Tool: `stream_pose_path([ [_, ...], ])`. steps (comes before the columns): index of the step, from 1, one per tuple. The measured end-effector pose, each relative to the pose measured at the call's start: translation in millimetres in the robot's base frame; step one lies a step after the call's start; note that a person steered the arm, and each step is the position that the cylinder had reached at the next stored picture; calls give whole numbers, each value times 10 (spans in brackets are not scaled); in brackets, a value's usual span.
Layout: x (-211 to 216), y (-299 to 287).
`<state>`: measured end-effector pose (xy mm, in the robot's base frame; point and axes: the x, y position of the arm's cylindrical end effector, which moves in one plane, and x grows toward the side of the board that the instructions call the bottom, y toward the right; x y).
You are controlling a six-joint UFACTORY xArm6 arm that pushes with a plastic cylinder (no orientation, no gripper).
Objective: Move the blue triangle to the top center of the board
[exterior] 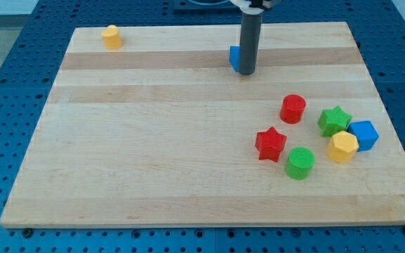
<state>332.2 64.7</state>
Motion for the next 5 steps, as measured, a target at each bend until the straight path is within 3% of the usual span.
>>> stream_pose_path([
  [5, -564, -329],
])
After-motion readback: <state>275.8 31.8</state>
